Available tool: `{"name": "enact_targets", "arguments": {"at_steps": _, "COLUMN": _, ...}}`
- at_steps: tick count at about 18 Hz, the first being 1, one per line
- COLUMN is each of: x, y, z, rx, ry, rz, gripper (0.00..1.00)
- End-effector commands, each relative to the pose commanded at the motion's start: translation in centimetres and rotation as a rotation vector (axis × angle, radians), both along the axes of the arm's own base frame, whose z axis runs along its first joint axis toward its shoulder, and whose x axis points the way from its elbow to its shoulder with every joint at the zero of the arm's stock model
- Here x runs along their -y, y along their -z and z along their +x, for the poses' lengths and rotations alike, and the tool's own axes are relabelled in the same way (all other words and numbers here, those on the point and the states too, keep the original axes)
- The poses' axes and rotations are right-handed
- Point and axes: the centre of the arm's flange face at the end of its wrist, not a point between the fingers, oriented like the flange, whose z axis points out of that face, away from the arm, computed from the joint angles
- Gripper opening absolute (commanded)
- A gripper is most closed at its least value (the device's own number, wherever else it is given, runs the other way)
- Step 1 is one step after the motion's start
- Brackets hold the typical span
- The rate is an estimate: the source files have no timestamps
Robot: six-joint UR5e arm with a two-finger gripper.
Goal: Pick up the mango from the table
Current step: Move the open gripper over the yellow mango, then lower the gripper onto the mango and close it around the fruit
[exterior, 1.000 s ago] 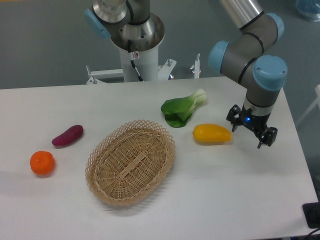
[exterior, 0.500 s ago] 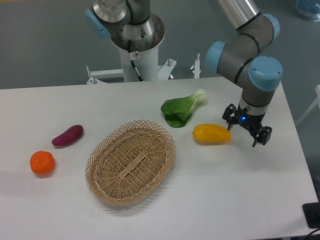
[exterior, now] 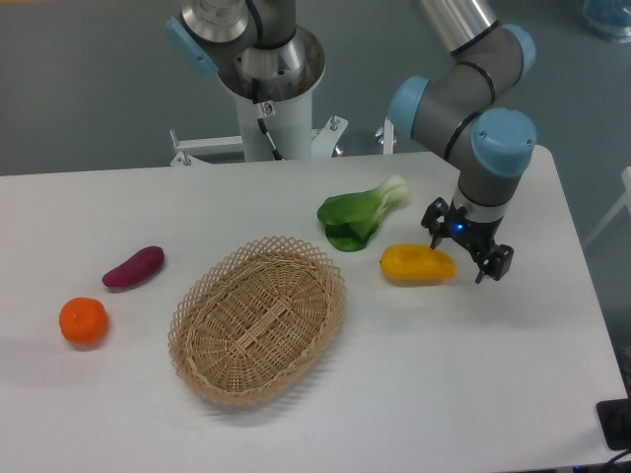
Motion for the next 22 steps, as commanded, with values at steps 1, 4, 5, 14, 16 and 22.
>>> {"name": "enact_targets", "arguments": {"at_steps": 1, "x": 0.2, "y": 0.3, "z": 0.2, "rx": 0.004, "ry": 0.015, "rz": -0.009, "gripper": 1.0}}
{"name": "enact_targets", "arguments": {"at_steps": 4, "x": 0.5, "y": 1.1, "z": 1.1, "rx": 0.018, "ry": 0.085, "rz": -0.02, "gripper": 1.0}}
{"name": "enact_targets", "arguments": {"at_steps": 5, "x": 0.7, "y": 1.4, "z": 1.4, "rx": 0.025, "ry": 0.089, "rz": -0.023, "gripper": 1.0}}
{"name": "enact_targets", "arguments": {"at_steps": 14, "x": 0.4, "y": 2.5, "z": 4.1, "rx": 0.063, "ry": 0.119, "rz": -0.04, "gripper": 1.0}}
{"name": "enact_targets", "arguments": {"at_steps": 16, "x": 0.4, "y": 2.9, "z": 4.7, "rx": 0.068, "ry": 0.119, "rz": -0.042, "gripper": 1.0}}
{"name": "enact_targets", "arguments": {"at_steps": 22, "x": -0.1, "y": 3.7, "z": 5.9, "rx": 0.081, "ry": 0.126, "rz": -0.053, "gripper": 1.0}}
